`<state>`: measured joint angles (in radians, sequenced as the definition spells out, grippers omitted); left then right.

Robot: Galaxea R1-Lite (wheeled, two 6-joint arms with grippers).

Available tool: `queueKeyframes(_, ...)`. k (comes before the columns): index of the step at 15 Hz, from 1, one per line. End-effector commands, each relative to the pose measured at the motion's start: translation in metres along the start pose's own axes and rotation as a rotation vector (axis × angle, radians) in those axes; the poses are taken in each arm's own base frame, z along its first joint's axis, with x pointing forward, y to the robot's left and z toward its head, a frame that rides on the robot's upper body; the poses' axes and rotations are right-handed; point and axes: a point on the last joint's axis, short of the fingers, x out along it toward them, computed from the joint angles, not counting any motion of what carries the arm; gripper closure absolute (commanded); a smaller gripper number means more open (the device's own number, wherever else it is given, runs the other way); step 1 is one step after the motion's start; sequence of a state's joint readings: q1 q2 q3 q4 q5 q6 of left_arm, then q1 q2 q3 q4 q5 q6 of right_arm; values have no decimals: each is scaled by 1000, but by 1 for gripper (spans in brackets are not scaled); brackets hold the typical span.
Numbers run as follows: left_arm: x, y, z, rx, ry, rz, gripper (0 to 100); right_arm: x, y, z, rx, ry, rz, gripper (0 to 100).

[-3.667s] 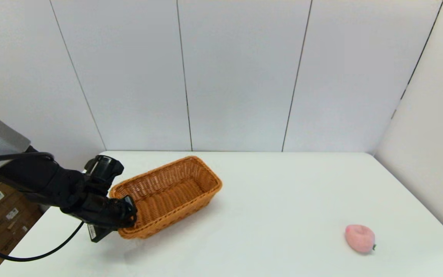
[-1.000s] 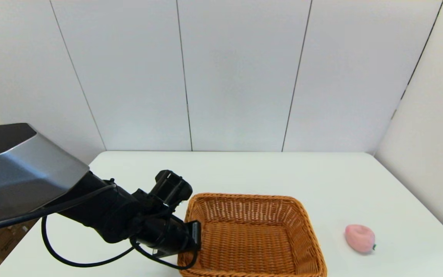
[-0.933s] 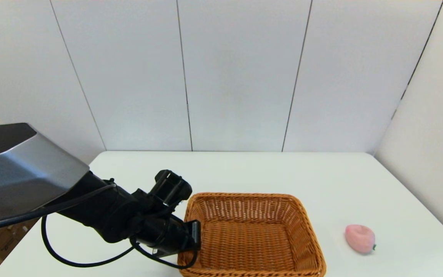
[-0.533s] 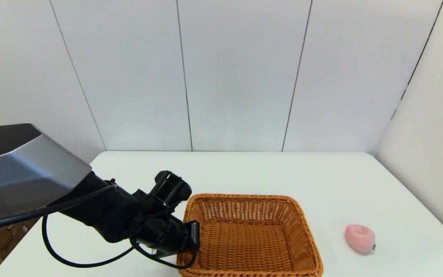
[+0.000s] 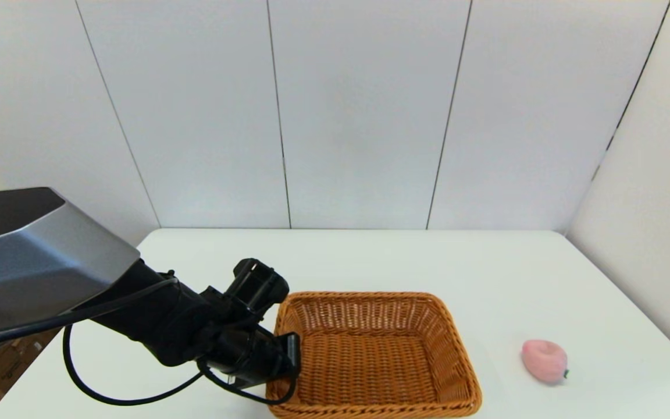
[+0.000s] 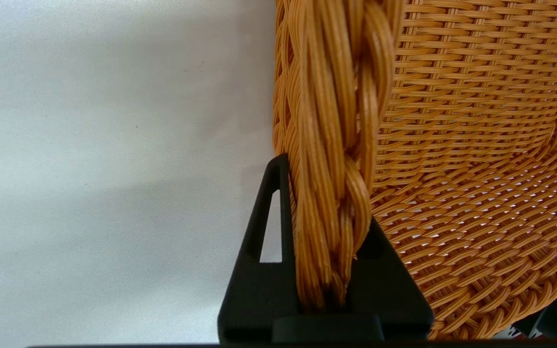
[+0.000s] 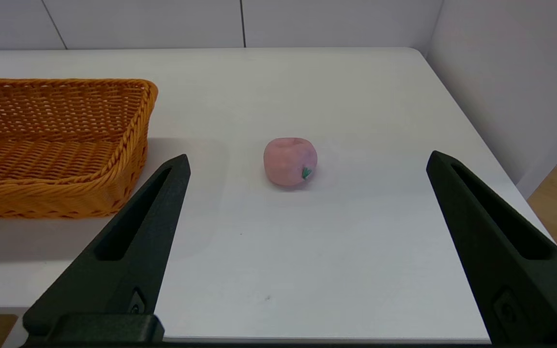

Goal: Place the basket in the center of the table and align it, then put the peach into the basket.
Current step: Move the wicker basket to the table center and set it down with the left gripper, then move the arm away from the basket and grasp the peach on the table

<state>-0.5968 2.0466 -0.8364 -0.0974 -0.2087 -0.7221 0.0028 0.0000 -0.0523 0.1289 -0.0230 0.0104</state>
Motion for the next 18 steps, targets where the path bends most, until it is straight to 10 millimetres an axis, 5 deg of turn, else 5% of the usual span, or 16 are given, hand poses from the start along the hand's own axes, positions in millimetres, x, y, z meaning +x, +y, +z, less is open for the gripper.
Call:
queueKeyframes(1,1,1,-1,-1,2,4,0,0,0,0,0,0,0,0)
queueKeyframes(7,-1,2,5,1,-37,-23,0,0,0,0,0,2,0,0)
queueKeyframes(10,-21,7,18,-26,-106,-49,0,0,0,0,0,0,0,0)
queueKeyframes(14,-102,10,32,0,-336,-149,0,0,0,0,0,2,2,0)
queueKeyframes(18,-220,12,4,110,-685,-277,0,0,0,0,0,2,2,0)
